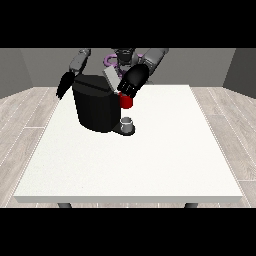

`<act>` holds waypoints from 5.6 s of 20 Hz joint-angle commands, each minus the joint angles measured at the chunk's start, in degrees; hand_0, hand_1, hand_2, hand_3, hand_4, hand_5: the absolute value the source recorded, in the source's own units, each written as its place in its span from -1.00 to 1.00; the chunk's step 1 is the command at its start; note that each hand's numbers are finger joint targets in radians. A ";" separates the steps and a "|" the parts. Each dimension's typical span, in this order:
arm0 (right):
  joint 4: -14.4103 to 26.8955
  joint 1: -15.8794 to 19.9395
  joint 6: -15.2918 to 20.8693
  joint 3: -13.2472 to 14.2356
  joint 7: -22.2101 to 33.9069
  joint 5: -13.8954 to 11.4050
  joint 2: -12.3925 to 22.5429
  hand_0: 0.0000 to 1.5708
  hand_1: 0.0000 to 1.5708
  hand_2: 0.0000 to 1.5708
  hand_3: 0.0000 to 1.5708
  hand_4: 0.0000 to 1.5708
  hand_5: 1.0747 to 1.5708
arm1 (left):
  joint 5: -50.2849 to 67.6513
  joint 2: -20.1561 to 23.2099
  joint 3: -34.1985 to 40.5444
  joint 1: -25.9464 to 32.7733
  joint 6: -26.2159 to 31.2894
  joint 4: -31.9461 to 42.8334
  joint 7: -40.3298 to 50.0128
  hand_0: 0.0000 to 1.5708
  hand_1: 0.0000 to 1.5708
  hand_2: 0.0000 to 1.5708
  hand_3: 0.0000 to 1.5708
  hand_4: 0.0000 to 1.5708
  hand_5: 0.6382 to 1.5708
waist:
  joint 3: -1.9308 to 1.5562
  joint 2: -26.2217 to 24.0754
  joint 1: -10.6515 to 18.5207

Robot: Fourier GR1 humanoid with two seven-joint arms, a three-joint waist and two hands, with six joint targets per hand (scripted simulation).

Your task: Insert the coffee pod into the coffee machine and close the lid

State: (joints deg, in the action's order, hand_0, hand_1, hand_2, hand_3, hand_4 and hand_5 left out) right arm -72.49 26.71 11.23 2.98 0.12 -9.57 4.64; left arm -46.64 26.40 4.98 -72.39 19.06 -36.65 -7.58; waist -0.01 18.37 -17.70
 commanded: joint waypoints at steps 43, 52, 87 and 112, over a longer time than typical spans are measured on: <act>-1.66 0.78 0.51 -1.70 2.63 -1.85 -0.63 -1.00 -1.00 -1.00 -1.00 -0.83 1.00 | -5.77 6.16 1.21 -1.20 -6.85 2.73 -9.09 -1.00 -1.00 -0.54 -0.68 -1.00 1.00 | 0.00 2.65 -1.53; 6.08 -9.46 -1.16 3.15 -3.23 1.47 1.38 -1.00 -1.00 -1.00 -1.00 -1.00 1.00 | -4.46 -4.78 -1.86 11.30 -5.73 -1.31 -7.86 -1.00 -1.00 -1.00 -1.00 -1.00 1.00 | -0.03 -11.50 8.32; 3.92 -2.61 -10.64 7.65 4.54 9.13 7.25 -1.00 -1.00 -1.00 -1.00 -0.78 1.00 | 34.02 -26.37 8.07 48.22 0.07 -16.71 -6.25 -1.00 -1.00 -1.00 -1.00 -0.50 1.00 | -0.01 -29.44 29.85; 15.57 12.39 -13.40 6.43 4.08 12.02 7.04 -1.00 -1.00 -1.00 -1.00 -1.00 1.00 | 40.78 -23.52 2.82 59.01 -2.78 -45.36 3.18 -1.00 -1.00 -1.00 -1.00 -0.52 1.00 | 0.01 -17.70 27.99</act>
State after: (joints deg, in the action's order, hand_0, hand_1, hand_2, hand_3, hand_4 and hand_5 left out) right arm -57.77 36.25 -0.64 9.58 4.14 2.26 10.43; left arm -6.85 1.65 7.50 -14.58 16.23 -79.33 -4.66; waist -0.02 -0.82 11.35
